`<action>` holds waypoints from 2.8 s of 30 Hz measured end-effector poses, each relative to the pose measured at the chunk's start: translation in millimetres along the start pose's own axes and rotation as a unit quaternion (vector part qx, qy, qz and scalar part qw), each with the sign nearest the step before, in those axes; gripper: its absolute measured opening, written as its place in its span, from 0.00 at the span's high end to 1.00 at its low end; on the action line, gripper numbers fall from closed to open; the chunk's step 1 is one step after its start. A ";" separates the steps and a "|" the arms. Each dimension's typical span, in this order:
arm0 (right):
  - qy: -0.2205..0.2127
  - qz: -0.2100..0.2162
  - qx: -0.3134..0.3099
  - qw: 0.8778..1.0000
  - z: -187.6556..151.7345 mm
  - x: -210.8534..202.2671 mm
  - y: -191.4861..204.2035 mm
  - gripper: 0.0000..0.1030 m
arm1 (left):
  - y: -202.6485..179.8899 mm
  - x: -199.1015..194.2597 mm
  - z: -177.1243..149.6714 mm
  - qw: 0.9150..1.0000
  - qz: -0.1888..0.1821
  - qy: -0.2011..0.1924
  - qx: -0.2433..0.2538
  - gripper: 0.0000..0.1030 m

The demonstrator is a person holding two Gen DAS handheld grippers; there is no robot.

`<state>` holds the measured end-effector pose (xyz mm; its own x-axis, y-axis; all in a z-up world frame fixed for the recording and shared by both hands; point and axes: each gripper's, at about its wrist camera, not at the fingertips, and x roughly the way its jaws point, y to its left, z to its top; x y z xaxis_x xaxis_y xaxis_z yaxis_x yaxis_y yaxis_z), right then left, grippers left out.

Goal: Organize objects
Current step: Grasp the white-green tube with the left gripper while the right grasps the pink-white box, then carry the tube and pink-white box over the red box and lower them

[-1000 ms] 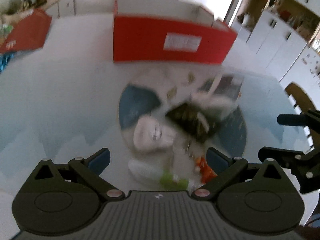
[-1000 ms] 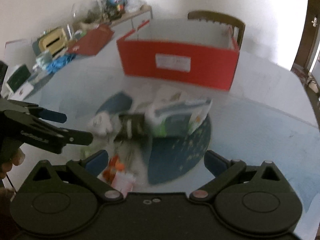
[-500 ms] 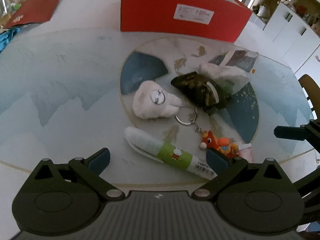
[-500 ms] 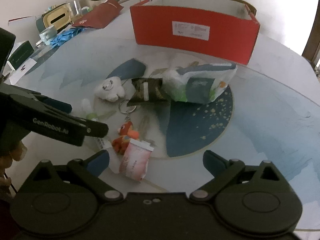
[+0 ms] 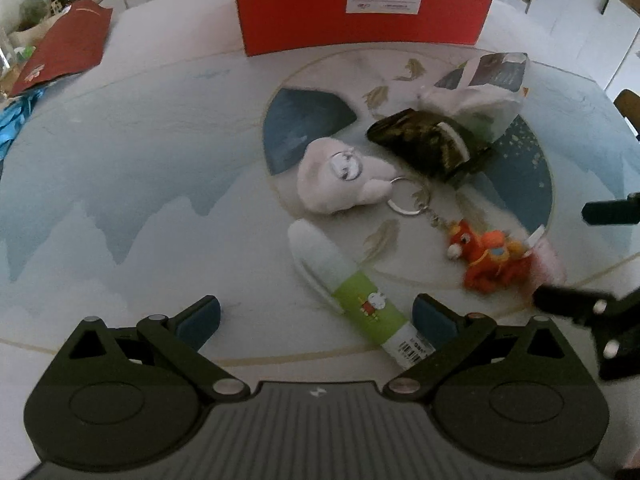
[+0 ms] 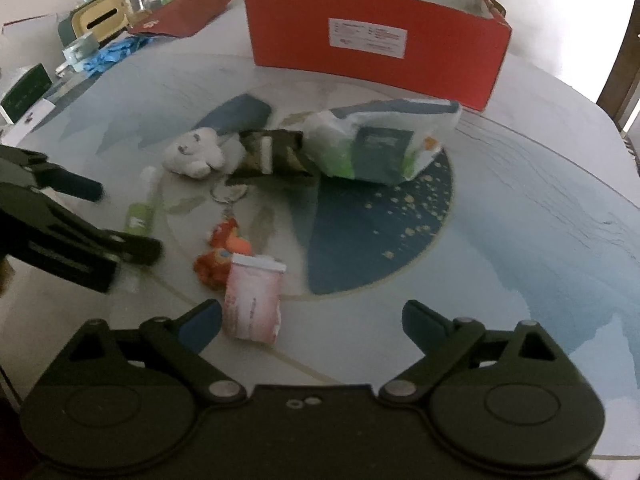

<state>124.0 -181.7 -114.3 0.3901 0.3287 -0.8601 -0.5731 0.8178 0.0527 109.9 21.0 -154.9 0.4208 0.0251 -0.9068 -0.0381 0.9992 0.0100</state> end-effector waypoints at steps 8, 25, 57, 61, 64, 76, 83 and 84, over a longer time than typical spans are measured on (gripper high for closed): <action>0.010 -0.017 -0.009 1.000 -5.0 4.2 -7.9 0.17 | 19.5 -1.5 -7.1 1.000 0.007 -0.002 -0.006 0.00; 0.005 0.022 -0.047 0.999 2.1 0.4 11.4 0.58 | -3.0 -17.2 -10.4 0.999 -0.023 -0.019 0.021 0.57; -0.074 0.039 0.069 0.994 34.6 -61.3 -32.5 0.74 | 6.6 -68.7 30.2 0.990 -0.119 -0.074 -0.023 0.84; -0.092 0.027 0.069 0.993 50.6 -67.2 -39.1 0.74 | 6.5 -74.3 48.3 0.987 -0.129 -0.088 -0.025 0.84; -0.104 0.015 0.066 0.992 63.5 -71.1 -44.5 0.74 | 6.3 -76.6 63.5 0.986 -0.130 -0.099 -0.024 0.84; -0.162 -0.035 0.044 0.985 122.8 -81.6 -62.5 0.74 | 2.5 -85.1 144.2 0.980 -0.122 -0.157 0.014 0.84; -0.171 -0.044 0.053 0.983 163.3 -71.8 -81.2 0.74 | 11.1 -73.0 190.0 0.981 -0.111 -0.159 0.023 0.84; -0.171 -0.044 0.056 0.983 170.2 -69.4 -83.9 0.74 | 13.0 -70.2 197.4 0.981 -0.108 -0.158 0.023 0.84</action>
<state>267.7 -192.7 27.4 0.6650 0.3785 -0.6438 -0.4512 0.8906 0.0575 258.7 38.1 -7.9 0.6755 -0.1868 -0.7133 0.1209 0.9823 -0.1427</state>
